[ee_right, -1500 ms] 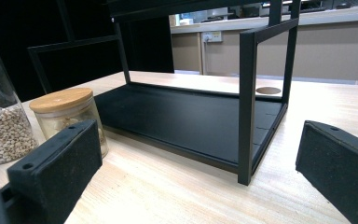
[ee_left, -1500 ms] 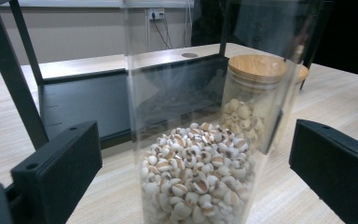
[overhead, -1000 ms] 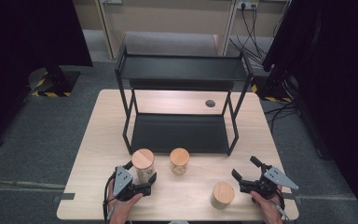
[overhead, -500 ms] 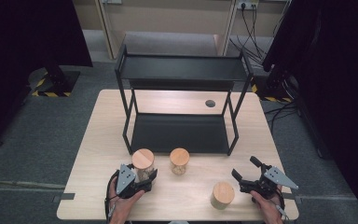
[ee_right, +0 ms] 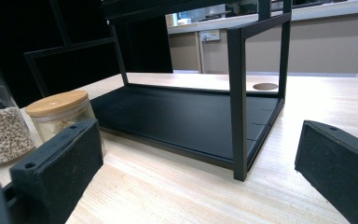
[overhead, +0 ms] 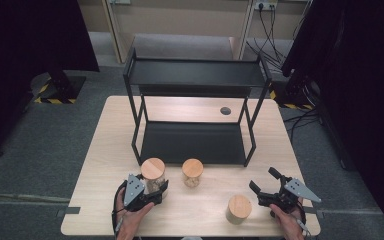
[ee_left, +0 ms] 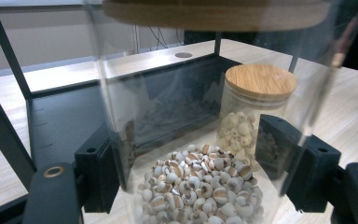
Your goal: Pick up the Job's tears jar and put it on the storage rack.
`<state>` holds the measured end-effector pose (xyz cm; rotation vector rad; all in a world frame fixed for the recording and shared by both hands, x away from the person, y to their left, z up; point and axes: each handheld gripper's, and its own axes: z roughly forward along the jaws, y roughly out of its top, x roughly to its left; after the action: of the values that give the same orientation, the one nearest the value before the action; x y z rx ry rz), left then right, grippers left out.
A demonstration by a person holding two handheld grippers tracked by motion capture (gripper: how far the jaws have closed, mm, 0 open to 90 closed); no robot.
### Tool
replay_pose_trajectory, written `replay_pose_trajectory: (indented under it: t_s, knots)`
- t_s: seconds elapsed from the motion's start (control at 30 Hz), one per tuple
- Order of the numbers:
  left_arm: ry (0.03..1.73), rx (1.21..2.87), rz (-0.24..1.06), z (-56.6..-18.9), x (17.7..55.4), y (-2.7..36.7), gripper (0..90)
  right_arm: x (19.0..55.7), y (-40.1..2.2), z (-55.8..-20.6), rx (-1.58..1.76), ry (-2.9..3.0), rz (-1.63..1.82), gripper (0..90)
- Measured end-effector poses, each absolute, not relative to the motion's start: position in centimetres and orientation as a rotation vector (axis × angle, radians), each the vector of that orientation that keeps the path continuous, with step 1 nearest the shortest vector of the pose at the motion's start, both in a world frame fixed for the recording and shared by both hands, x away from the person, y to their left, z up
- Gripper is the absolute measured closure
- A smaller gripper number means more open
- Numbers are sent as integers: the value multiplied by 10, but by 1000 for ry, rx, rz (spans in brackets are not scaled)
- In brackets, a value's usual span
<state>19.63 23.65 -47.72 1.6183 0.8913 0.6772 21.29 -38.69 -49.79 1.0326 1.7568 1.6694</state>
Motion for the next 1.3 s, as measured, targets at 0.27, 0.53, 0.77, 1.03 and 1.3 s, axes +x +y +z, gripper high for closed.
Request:
replay_pose_trajectory:
  t_s: [0.27, 0.53, 0.77, 1.03, 1.3]
  knots:
    - [918, 1606, 668, -472, 204, 237, 254, 213, -387, -498, 1034, 1756, 1671, 10]
    - [911, 1596, 665, -467, 212, 237, 254, 213, -387, -498, 1036, 1755, 1670, 10]
    - [919, 1595, 666, -463, 219, 236, 254, 213, -388, -498, 1037, 1751, 1671, 11]
    - [929, 1592, 674, -457, 227, 233, 254, 213, -388, -498, 1038, 1752, 1671, 10]
    - [930, 1590, 667, -450, 239, 232, 254, 213, -388, -499, 1039, 1751, 1673, 10]
